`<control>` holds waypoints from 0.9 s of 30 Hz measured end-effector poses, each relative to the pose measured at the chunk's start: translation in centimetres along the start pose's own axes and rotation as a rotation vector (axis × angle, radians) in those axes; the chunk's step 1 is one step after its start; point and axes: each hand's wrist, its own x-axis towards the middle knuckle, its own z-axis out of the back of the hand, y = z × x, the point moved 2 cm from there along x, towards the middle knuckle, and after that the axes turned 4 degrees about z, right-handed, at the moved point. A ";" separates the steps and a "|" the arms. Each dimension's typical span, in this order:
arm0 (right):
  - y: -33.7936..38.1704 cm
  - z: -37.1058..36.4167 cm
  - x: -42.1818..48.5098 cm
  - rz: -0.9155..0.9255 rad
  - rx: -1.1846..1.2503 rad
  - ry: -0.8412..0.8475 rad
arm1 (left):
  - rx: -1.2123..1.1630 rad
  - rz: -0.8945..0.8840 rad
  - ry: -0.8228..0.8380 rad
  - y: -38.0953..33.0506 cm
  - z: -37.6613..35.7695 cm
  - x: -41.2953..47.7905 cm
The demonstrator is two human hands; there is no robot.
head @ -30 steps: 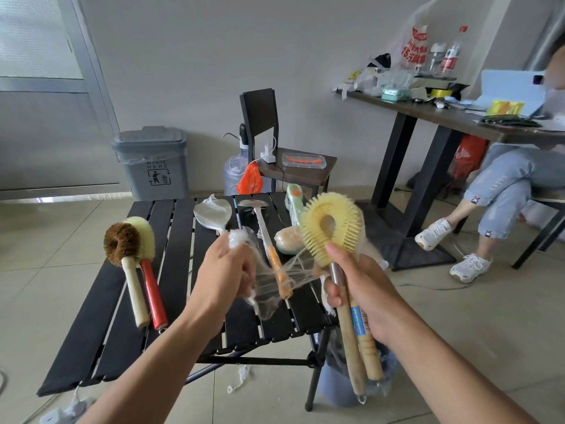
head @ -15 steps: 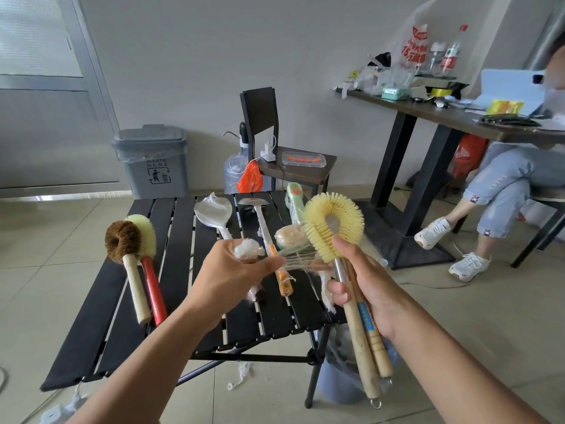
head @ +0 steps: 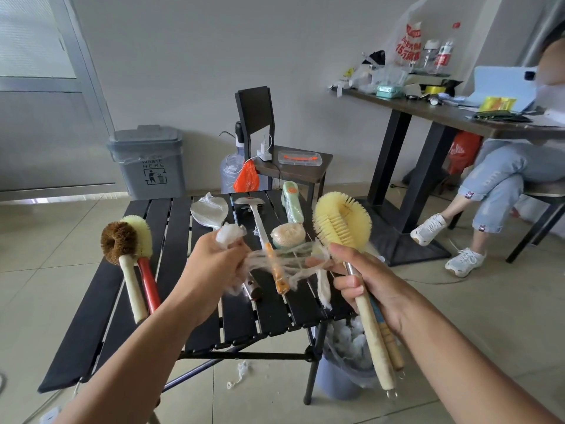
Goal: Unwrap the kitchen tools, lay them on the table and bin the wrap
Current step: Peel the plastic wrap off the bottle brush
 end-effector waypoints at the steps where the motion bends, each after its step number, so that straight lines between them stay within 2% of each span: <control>1: 0.2 0.1 0.0 0.010 -0.006 -0.002 | -0.066 0.026 -0.004 0.0 0.2 0.2; 6: -0.8 -0.2 0.0 -0.011 -0.077 0.077 | -0.290 0.073 0.209 -0.2 -0.4 0.0; 10: -2.4 -1.5 0.1 -0.021 -0.091 0.122 | -0.487 0.157 0.295 -0.3 -1.8 -0.8; 14: -2.9 -2.2 0.3 0.025 -0.001 0.057 | -0.236 0.119 0.243 0.4 -3.6 -1.1; 18: -2.9 -2.1 0.4 0.072 0.045 -0.011 | -0.063 -0.011 0.208 1.3 -4.8 -1.1; 21: -2.0 -1.7 0.2 0.083 0.054 -0.007 | -0.036 -0.062 0.286 1.2 -5.5 -1.0; 24: -0.8 -1.0 -0.3 0.070 0.065 0.019 | -0.117 -0.035 0.392 1.2 -6.1 -0.8; 27: 0.4 0.2 -1.0 0.081 0.020 -0.008 | -0.126 -0.071 0.381 1.0 -7.4 -0.9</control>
